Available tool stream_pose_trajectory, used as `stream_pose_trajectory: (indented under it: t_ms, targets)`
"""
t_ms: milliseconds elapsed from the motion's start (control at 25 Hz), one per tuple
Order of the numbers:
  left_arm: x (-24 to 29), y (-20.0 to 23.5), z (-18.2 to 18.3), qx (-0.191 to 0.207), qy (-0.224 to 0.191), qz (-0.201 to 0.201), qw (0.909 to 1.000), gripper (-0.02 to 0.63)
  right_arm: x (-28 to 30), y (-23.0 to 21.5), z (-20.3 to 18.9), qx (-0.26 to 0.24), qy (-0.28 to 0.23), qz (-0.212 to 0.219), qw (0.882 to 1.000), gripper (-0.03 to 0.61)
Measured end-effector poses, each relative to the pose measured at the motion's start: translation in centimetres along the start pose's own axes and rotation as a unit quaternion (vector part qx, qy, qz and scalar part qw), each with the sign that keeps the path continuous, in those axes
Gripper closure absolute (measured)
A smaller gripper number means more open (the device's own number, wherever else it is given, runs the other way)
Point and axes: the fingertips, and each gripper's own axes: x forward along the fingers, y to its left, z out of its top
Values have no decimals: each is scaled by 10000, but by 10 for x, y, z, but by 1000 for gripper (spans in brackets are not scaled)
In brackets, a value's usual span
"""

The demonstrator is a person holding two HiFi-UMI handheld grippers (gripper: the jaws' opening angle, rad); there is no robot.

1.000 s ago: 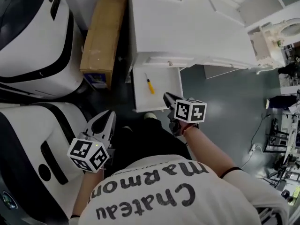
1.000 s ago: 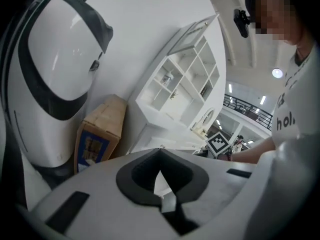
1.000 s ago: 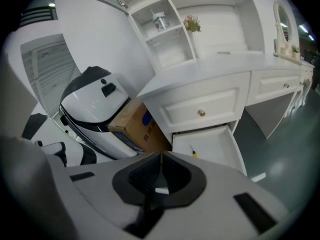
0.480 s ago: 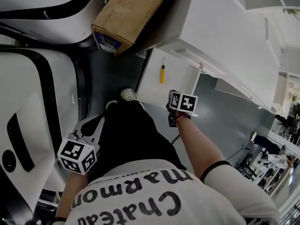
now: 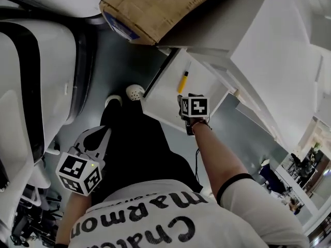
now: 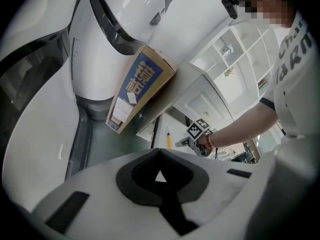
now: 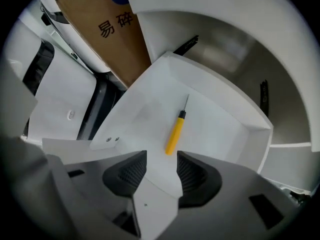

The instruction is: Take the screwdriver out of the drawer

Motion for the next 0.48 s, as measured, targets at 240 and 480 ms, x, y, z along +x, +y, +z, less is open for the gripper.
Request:
stream_pose_trajectory:
  t_ms: [240, 480]
  targets:
    - [15, 7, 0, -339, -122, 213, 9991, 592, 36, -14, 22, 101, 9, -114, 9999, 380]
    - [27, 14, -14, -612, -153, 310, 9975, 591, 60, -20, 27, 300, 147, -164, 9993, 383]
